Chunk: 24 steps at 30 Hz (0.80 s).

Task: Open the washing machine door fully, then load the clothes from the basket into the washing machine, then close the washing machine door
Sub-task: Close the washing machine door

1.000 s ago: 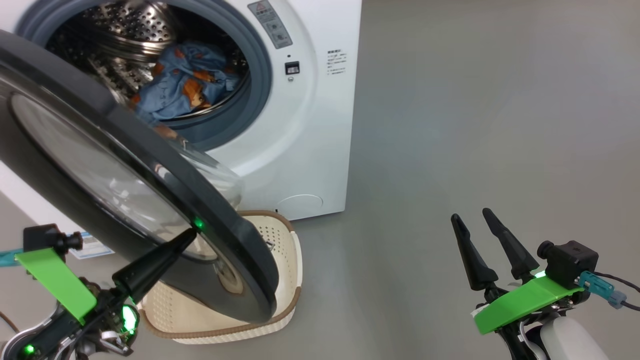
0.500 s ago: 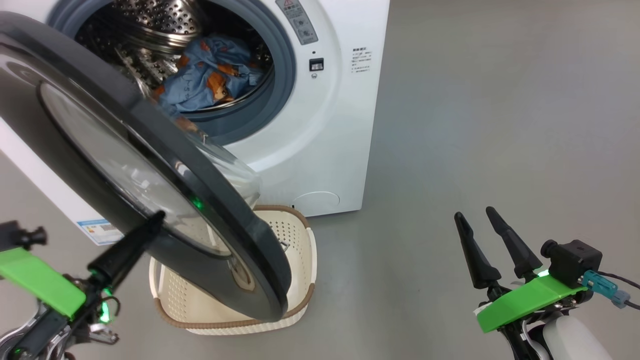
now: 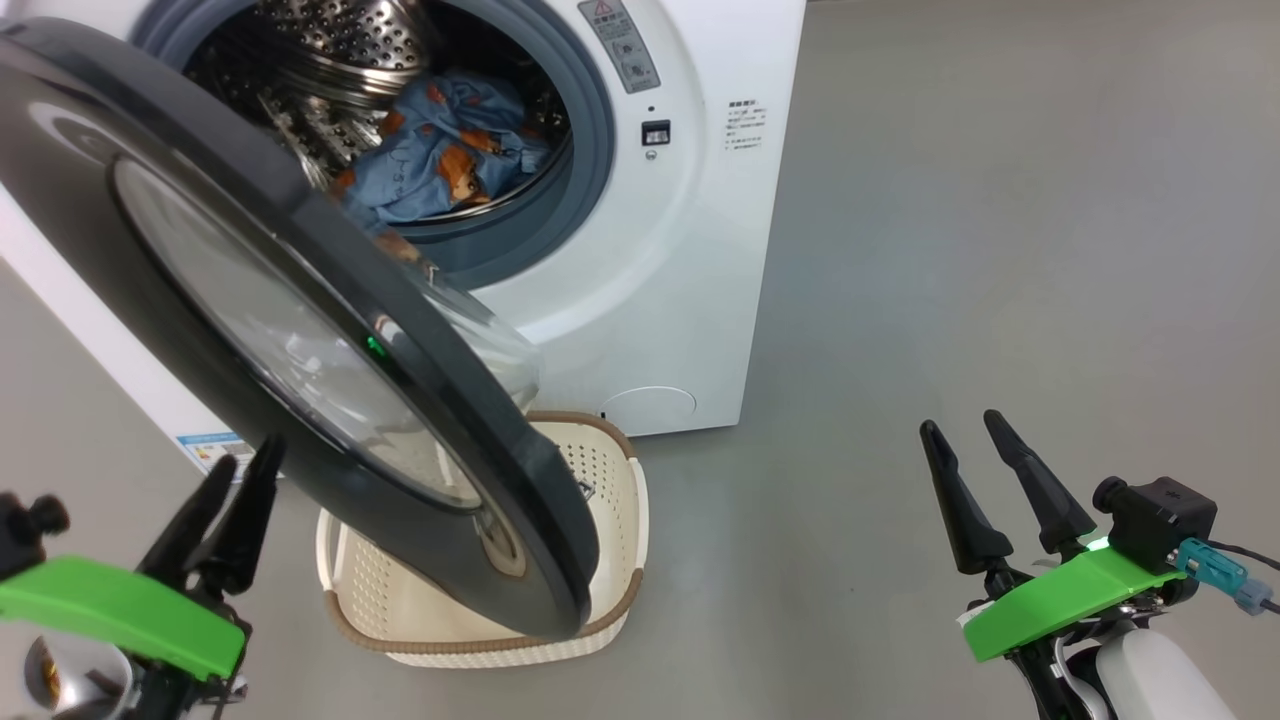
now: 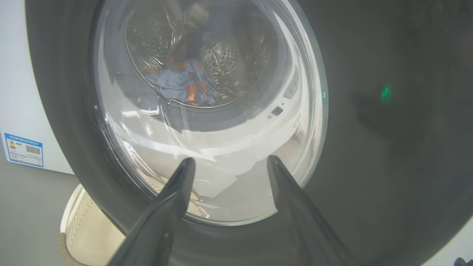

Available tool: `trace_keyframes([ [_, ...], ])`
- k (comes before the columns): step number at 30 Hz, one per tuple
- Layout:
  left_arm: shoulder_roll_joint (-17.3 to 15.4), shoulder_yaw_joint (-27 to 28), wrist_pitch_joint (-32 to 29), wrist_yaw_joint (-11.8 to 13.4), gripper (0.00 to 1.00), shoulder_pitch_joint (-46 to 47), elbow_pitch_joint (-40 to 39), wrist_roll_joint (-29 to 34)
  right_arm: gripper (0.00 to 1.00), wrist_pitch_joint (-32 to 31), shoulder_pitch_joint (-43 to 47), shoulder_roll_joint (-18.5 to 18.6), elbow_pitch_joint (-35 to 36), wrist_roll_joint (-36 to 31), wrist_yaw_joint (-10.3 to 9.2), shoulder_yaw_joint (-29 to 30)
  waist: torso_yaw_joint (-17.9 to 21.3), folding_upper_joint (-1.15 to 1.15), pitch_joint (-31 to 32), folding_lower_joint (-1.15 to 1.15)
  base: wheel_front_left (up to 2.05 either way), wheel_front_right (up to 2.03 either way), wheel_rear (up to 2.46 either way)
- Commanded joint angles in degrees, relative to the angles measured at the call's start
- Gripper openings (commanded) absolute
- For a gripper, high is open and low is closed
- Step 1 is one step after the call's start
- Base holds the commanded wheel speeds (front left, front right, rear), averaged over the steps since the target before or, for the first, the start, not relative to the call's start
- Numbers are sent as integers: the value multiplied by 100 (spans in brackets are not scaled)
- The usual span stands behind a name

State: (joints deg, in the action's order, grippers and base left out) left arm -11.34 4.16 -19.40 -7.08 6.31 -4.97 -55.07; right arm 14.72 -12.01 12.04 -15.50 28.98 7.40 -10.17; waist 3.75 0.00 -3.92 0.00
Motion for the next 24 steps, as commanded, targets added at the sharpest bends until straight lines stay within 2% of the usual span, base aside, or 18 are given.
trace_keyframes([
  [1, -233, 129, 251, -39, 100, 69, -112, 127, 100, 28, -68, 56, 152, 19, 9, -87, -18, 0, 6, 0, 0, 0, 0],
  [8, -445, -190, 1809, -40, 100, -48, 354, 632, 100, 28, -61, 77, 172, 9, 9, -72, -66, 0, -4, 0, 0, 0, 0],
  [15, -479, -416, 2908, -40, 100, -84, 1003, 1159, 100, 28, -58, 98, 168, 7, 9, -104, -60, 0, 21, 0, 0, 0, 0],
  [24, -403, -472, 3404, -7, 100, -106, 1533, 1912, 100, 28, -40, 135, 165, 1, 9, -124, -39, 0, 75, 0, 0, 0, 0],
])
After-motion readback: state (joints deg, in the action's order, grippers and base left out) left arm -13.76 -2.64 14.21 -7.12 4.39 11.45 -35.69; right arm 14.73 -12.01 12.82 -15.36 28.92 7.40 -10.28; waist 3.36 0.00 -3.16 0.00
